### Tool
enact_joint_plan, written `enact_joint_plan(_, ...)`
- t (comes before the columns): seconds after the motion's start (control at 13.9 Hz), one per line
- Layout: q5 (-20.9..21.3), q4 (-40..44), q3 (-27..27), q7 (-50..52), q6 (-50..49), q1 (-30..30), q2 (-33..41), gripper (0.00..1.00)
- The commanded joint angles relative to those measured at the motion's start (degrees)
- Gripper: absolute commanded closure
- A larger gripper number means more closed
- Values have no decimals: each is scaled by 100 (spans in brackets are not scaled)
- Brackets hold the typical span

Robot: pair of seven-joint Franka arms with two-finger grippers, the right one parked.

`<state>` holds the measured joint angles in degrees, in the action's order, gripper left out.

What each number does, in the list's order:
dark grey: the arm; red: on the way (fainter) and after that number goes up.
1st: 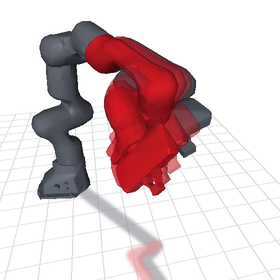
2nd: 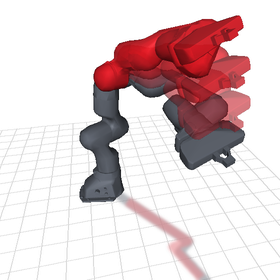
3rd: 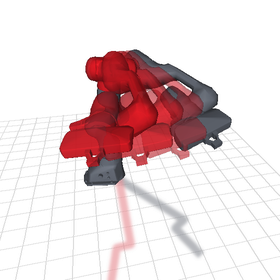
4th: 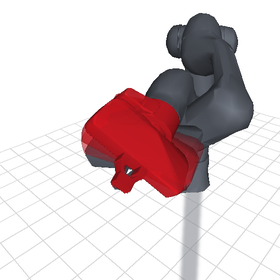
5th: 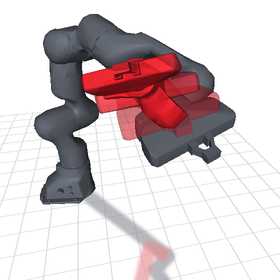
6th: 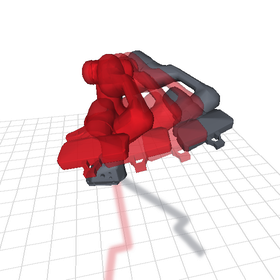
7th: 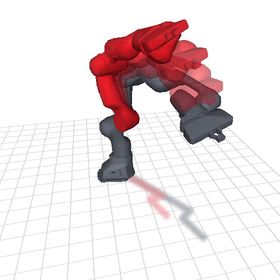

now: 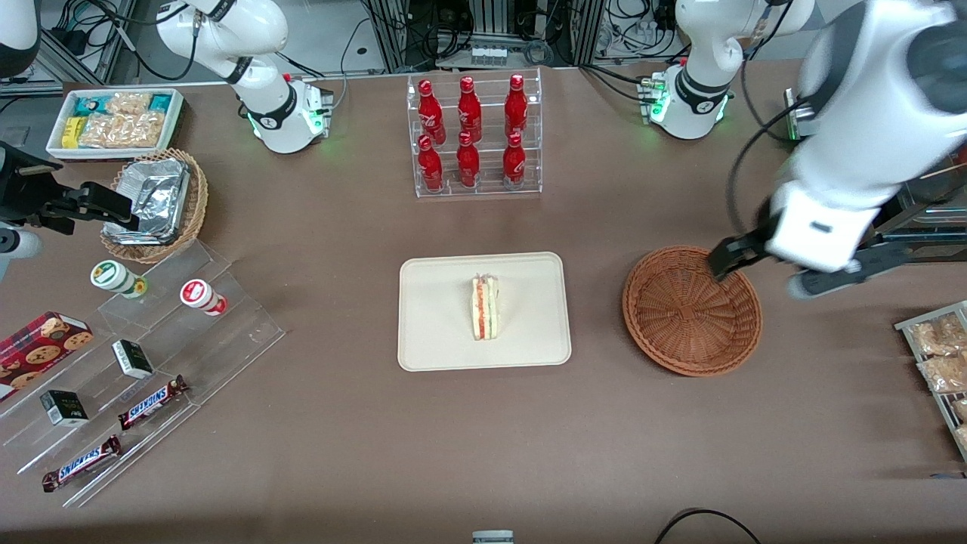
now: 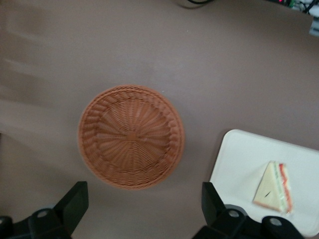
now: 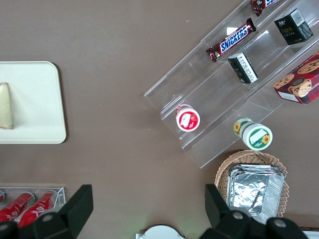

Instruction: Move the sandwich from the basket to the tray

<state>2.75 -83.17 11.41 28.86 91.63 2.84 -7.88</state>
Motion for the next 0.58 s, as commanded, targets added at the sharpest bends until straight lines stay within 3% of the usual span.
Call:
enact_joint_plan(0.0,-291,-261,55,-1290,-425,-520,426,0)
enact_joint_plan(0.14,-362,-427,37,-2258,-646,-749,689,0)
enact_joint_plan(0.29,-371,-918,37,-2595,-612,-926,1119,0)
enact_joint_plan(0.36,-380,-1068,-41,-2692,-611,-891,1261,0)
enact_joint_plan(0.51,-380,-1175,-732,-2772,-559,-315,1359,0)
